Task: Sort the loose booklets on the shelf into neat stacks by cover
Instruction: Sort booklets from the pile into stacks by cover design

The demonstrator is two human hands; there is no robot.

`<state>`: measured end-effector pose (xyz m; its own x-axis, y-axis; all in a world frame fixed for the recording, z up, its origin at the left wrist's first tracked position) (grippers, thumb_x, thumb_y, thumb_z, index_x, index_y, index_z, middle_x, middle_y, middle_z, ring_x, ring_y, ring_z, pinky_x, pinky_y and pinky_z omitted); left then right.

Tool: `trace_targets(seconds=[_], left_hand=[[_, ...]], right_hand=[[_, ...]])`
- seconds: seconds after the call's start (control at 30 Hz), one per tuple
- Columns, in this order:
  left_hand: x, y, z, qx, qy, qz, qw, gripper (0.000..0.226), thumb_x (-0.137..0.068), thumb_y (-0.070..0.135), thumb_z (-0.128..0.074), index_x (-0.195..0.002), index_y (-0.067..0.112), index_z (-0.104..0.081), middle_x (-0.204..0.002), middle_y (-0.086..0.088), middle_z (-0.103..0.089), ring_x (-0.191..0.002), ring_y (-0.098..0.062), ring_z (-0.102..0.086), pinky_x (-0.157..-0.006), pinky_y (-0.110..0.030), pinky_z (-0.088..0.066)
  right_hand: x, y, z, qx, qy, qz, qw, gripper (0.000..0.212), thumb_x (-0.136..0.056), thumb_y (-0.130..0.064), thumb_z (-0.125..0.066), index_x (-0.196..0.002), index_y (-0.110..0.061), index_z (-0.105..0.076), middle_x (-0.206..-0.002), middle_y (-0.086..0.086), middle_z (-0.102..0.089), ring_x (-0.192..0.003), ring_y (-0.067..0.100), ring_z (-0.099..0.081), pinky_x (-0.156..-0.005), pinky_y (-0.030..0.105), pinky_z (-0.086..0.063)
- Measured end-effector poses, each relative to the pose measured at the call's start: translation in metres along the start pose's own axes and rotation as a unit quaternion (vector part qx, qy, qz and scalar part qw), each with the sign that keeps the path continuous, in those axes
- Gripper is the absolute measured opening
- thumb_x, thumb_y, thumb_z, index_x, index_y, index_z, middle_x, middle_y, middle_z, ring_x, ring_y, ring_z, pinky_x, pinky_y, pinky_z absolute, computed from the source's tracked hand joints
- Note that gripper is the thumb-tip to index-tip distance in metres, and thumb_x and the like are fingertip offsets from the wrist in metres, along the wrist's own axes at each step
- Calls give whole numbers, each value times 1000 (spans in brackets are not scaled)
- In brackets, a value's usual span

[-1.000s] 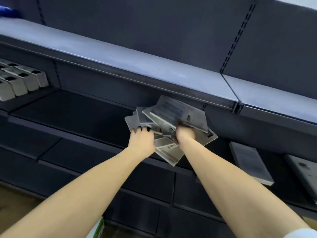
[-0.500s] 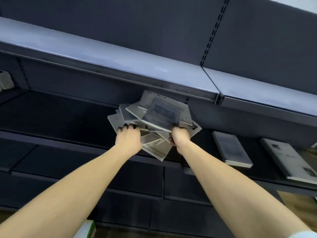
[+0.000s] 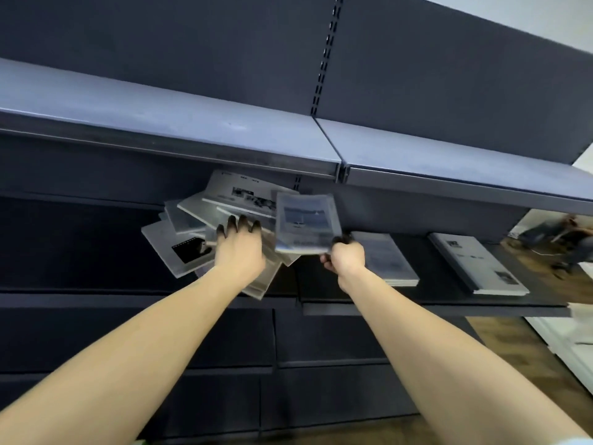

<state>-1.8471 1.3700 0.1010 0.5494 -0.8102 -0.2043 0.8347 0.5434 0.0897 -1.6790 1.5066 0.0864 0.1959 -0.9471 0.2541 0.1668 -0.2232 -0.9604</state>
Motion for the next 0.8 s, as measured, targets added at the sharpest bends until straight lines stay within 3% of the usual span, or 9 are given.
trace_targets(seconds=[0.23,0.4,0.5,0.6,0.7,0.8], left_hand=[[-8,64,-4,1,-31,-36,999,64,-88,30,-56,-146,15,-34,-148,-15,-36,-136,-38,-33,-114,-52,-26],[-16,109,-14,6,-32,-49,998,66,-85,29,-55,-148,20,-34,-148,-13,-36,-137,-38,-30,-114,-53,-25],[-21,143,-25,16,-45,-55,997,68,-88,27,-55,-150,19,-30,-152,-12,-31,-139,-36,-28,-116,-51,-24],[-29,170,-37,5,-61,-53,997,66,-88,28,-55,-149,18,-30,-154,-13,-28,-142,-36,-24,-117,-50,-22],[-38,198,-50,0,-85,-50,995,65,-89,29,-53,-149,18,-29,-152,-14,-30,-138,-37,-31,-115,-49,-24],[-43,224,-63,-15,-109,-46,993,69,-92,31,-51,-153,17,-23,-157,-15,-22,-143,-37,-23,-116,-49,-22]], right_hand=[[-25,5,60,0,39,-10,999,29,-104,-14,-38,-127,-10,-56,-97,13,-64,-48,12,-56,-46,21,-50],[-45,10,101,-9,49,-21,999,33,-103,-12,-37,-133,-15,-52,-117,19,-66,-45,11,-55,-42,20,-47],[-63,12,130,-19,52,-28,998,31,-102,-6,-35,-124,-16,-54,-104,16,-65,-48,13,-55,-49,24,-52],[-81,14,155,-29,47,-32,998,24,-102,-2,-35,-113,-14,-52,-112,18,-62,-49,15,-53,-43,20,-51],[-106,21,179,-4,43,-38,998,26,-101,-3,-36,-119,-8,-54,-97,12,-64,-50,15,-57,-46,23,-50],[-128,26,196,10,28,-43,999,31,-101,-1,-34,-123,-8,-55,-90,8,-60,-53,17,-59,-44,23,-49]])
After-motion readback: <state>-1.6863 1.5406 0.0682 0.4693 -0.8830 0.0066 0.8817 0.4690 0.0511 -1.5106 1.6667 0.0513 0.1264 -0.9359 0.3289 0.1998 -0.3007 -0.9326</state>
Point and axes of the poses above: each hand's wrist, its own x-axis away from the middle knuckle, its own z-axis out of the back of the hand, y = z × x, the point moved 5 cm from there along -x, towards the middle knuckle
